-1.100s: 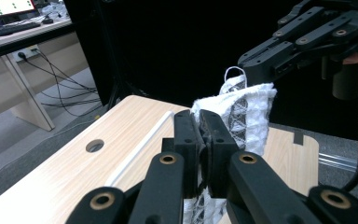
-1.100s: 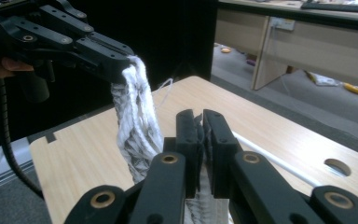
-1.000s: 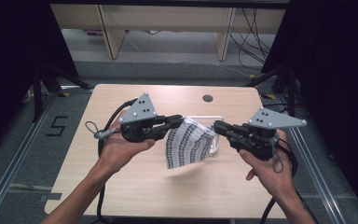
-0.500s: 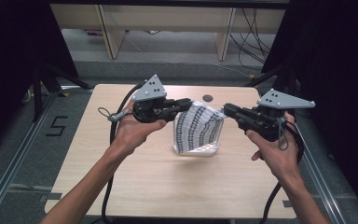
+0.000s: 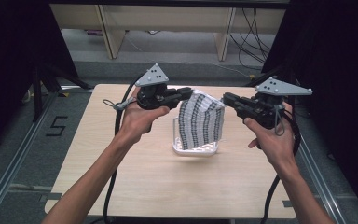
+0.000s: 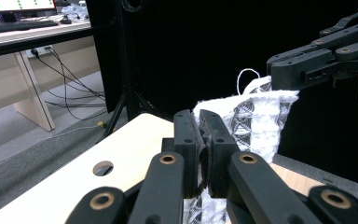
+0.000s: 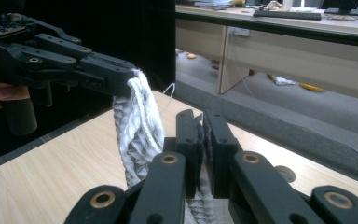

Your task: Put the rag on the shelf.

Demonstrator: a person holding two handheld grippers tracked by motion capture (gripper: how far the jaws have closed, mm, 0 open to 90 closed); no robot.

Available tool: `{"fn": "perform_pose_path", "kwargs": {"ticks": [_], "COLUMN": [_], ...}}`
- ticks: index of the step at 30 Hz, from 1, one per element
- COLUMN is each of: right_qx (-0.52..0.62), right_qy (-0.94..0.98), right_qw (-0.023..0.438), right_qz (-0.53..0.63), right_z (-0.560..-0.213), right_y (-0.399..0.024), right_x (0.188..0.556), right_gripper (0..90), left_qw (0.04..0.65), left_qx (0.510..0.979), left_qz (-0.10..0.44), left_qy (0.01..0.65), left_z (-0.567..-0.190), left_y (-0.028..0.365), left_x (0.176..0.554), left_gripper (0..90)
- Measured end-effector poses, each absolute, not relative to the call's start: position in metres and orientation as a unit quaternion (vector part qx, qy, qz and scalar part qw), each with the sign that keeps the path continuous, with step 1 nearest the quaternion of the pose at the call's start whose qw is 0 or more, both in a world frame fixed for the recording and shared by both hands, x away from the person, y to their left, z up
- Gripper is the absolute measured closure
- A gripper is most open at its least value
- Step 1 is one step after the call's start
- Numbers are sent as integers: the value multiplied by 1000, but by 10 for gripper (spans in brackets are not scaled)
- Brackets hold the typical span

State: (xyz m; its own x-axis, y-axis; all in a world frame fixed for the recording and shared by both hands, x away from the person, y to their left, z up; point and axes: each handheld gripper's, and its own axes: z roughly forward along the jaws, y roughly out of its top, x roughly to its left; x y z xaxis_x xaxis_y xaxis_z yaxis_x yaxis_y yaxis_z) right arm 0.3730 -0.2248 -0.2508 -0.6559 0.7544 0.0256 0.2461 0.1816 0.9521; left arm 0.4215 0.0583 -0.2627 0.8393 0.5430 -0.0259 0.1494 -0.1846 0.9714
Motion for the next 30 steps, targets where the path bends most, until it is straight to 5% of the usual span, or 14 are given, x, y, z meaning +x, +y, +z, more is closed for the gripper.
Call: {"fn": "perform_pose_path", "kwargs": {"ticks": [30], "right_qx": [414], "right_qy": [720], "right_qw": [202], "right_qz": [519], "right_z": [-253], "right_y": [-222], "right_x": [452], "right_gripper": [859], "left_qw": [594], "left_qx": [715], "left_qz": [153], "left_qy": [335], "left_z": [-276], "left_y": [41], "left_x": [504], "left_gripper": [855]}}
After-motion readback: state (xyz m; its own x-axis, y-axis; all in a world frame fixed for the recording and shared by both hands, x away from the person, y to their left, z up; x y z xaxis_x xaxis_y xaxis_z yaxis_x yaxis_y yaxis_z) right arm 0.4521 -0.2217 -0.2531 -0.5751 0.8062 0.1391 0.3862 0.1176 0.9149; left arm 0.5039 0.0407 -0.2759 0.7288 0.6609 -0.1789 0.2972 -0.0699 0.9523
